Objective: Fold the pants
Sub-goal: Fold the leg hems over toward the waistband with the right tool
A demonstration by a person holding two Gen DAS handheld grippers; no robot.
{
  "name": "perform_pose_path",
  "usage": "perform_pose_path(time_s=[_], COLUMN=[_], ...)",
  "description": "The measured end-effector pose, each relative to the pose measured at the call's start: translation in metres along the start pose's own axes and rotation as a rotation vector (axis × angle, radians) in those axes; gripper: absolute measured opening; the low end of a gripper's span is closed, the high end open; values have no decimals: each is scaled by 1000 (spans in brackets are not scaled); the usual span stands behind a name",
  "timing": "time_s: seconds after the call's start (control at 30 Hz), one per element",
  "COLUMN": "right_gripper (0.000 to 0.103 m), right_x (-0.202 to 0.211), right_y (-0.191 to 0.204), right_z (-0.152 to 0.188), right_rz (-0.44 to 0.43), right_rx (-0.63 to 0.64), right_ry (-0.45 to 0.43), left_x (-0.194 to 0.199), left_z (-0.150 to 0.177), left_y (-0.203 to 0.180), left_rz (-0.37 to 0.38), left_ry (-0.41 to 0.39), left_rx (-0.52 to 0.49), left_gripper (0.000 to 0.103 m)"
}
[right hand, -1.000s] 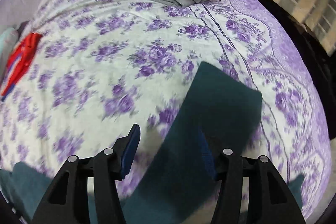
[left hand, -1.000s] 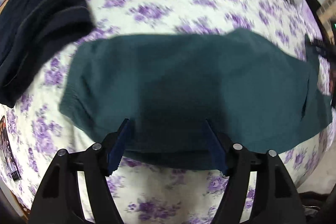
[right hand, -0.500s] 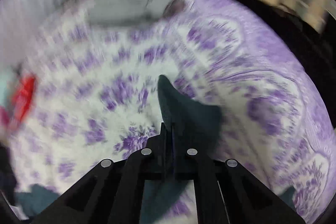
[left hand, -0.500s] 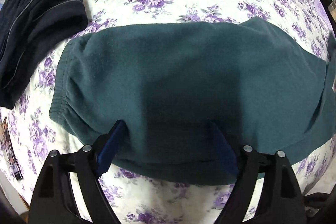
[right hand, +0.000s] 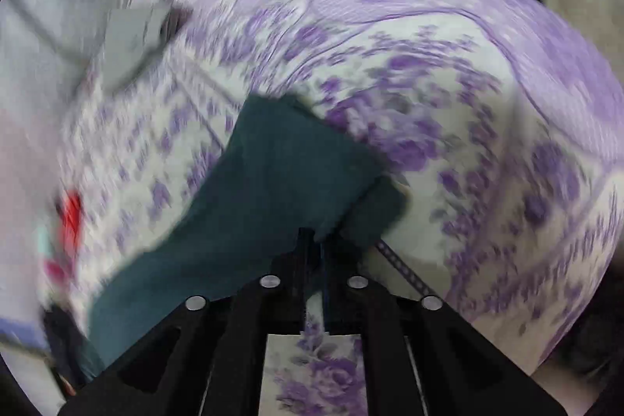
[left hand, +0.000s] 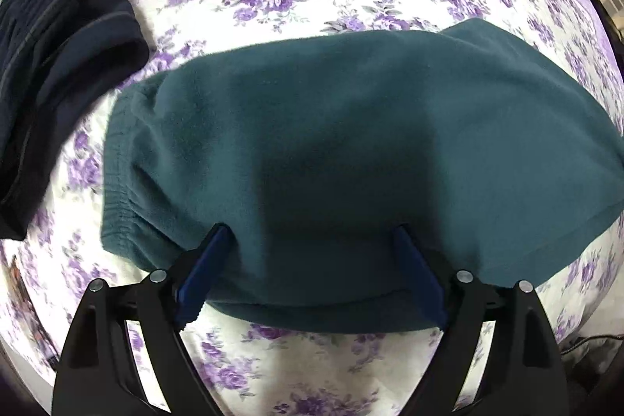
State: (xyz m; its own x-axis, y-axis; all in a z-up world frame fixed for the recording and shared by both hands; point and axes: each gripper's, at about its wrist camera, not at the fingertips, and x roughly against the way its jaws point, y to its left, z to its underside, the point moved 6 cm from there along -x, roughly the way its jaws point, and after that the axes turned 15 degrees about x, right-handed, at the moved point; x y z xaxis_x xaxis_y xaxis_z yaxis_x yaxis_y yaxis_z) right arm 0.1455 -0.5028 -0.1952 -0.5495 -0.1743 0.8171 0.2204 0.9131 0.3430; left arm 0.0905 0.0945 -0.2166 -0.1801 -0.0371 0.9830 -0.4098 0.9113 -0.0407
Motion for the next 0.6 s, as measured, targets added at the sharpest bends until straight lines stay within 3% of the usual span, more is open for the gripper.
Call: perform_pose_path(time_s=[0.1, 0.13, 0.17, 0.23, 0.27, 0.3, 0.37, 0.5, 0.6], right_gripper=[15, 22, 37, 39, 38, 30, 4, 3, 4], right_x=[11, 12, 8, -2, -9, -11, -7, 36, 39], right_y=[8, 8, 4, 2, 0, -2, -6, 4, -2], right_z=[-13, -18, -24, -28, -30, -33, -39, -51, -45], right_rz=[24, 39, 71, 88, 110, 118, 126, 128, 143], right_rx=[40, 37, 23, 13, 7, 1, -14, 38, 57], right_ry=[-46, -54, -42, -19, 1, 1, -18, -124, -108], left_x=[7, 8, 10, 11, 11, 10, 8, 4, 0], left_z=[-4, -4, -5, -5, -5, -5, -3, -2, 0], left_y=[3, 6, 8, 12, 13, 14, 17, 31, 43], left_rz=[-20, -19, -17, -11, -10, -10, -10, 0, 7], left_ry=[-22, -28, -32, -37, -36, -36, -31, -34, -38], left_rx=[-14, -12, -9, -1, 2, 5, 9, 33, 48], left_gripper=[83, 83, 83, 83, 83, 83, 83, 83, 83])
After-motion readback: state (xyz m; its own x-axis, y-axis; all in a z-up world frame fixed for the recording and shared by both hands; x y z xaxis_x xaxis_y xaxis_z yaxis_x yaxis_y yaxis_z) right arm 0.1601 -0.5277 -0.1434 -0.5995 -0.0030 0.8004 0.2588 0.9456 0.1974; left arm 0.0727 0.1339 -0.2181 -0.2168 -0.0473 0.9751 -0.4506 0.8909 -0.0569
